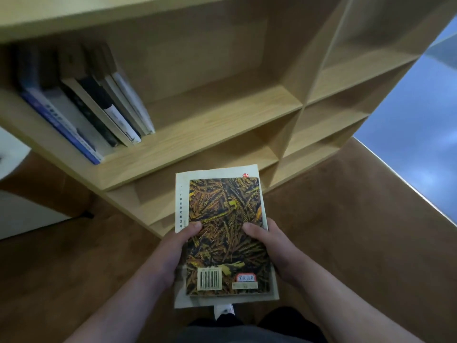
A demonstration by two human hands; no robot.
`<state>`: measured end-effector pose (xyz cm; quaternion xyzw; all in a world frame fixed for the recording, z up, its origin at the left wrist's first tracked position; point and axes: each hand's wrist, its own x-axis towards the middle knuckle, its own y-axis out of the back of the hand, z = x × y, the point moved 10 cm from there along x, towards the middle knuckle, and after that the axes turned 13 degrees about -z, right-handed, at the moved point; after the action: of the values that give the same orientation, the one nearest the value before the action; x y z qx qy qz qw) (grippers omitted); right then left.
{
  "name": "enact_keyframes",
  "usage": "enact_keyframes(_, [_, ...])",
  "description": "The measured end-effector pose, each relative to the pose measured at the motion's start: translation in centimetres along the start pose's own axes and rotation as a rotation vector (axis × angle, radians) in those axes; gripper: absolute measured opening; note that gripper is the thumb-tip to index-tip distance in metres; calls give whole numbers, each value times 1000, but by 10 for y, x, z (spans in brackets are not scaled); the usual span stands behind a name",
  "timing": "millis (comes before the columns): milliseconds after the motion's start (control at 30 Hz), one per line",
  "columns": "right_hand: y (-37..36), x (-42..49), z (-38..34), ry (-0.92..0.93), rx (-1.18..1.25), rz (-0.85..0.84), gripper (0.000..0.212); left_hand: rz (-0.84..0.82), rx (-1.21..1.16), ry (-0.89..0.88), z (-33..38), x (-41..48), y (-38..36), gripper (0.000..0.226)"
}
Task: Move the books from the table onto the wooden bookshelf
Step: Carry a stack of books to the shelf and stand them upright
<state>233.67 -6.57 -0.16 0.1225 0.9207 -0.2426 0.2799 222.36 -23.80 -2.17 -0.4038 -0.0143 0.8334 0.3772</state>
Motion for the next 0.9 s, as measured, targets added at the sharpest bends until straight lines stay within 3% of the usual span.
enact_keyframes(100, [4, 26, -22, -2, -31, -6, 70, 23, -33, -19, 19, 14, 8, 76])
enact_keyframes(233, [13, 60, -61, 21, -117, -29, 69, 42, -66, -30, 47, 38, 15, 76])
enact_keyframes(433, [28, 130, -138, 96, -247, -67, 45, 164, -51, -241, 125, 95, 34, 96])
enact_keyframes(500, [30, 150, -166, 137, -289, -70, 51, 155, -71, -292, 149, 113, 35, 102])
enact_keyframes(633, [22, 182, -215, 239, -362, -137, 66, 169, -22, -457, 205, 135, 36, 59])
enact_keyframes(833, [8, 228, -271, 396, -449, -125, 51, 232, 22, -648, 265, 153, 51, 38])
enact_keyframes(900, [5, 240, -283, 453, -477, -124, 53, 294, 55, -640, 279, 162, 63, 48])
